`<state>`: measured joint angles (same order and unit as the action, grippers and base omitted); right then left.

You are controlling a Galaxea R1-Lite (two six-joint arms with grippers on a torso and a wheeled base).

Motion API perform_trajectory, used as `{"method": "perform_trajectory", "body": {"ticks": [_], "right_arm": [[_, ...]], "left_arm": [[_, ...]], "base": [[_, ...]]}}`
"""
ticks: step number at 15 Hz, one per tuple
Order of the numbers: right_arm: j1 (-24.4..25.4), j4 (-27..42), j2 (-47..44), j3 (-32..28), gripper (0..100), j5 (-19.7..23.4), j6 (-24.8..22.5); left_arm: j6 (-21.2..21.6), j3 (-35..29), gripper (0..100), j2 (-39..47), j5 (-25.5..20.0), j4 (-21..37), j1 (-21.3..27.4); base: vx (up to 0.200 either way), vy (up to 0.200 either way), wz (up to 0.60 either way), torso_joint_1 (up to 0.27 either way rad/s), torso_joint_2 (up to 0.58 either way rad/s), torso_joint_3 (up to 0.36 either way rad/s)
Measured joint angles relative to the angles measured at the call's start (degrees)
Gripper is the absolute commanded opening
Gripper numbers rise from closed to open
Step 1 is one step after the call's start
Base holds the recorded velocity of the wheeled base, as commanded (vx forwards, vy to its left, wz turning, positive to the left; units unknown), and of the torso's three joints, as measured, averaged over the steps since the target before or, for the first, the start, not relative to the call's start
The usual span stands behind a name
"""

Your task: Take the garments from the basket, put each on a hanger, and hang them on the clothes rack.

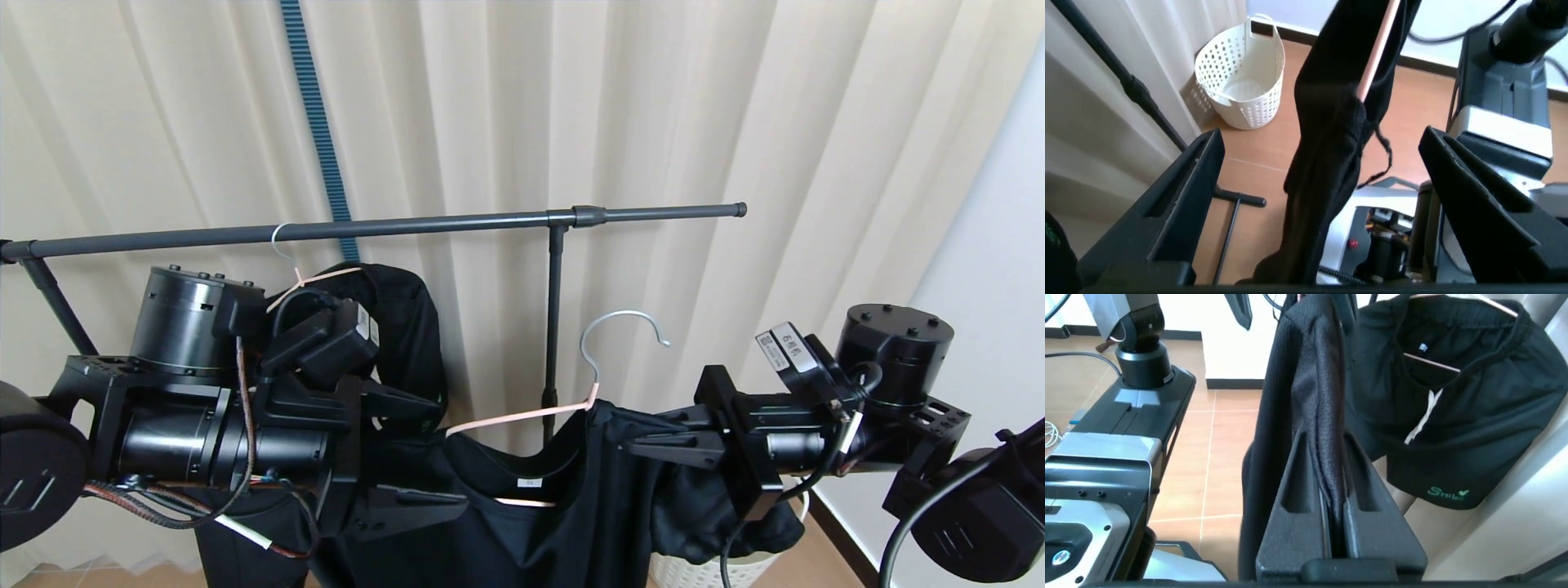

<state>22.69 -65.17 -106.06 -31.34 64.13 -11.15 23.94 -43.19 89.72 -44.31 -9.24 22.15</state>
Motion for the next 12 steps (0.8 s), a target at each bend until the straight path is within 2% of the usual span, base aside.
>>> {"method": "perform_trajectory", "body": {"ticks": [4,5,7,10,12], "right_arm": [[0.1,0.0,0.6,0.2,0,0.0,0.0],[0.0,0.0,0.7,0.2,0,0.0,0.0],[0.0,0.0,0.6,0.2,0,0.0,0.0],[0.0,-0.6,0.5,0.2,0,0.0,0.0],[0.0,-3.5,0.3,0.5,0,-0.3,0.1]], "left_arm": [[0.4,1.1,100,0.5,0.0,-0.1,0.0],[0.3,1.3,0,0.5,0.0,-0.1,0.0],[0.3,1.9,0,0.6,0.0,-0.9,0.1],[0.4,3.8,0,0.6,0.0,-5.1,0.1],[0.1,5.0,0,0.5,0.0,-7.9,0.1]], "base": [[0.0,0.0,0.0,0.0,0.0,0.0],[0.0,0.0,0.0,0.0,0.0,0.0],[0.0,0.0,0.0,0.0,0.0,0.0],[0.0,0.0,0.0,0.0,0.0,0.0],[0.0,0.0,0.0,0.0,0.0,0.0]]}}
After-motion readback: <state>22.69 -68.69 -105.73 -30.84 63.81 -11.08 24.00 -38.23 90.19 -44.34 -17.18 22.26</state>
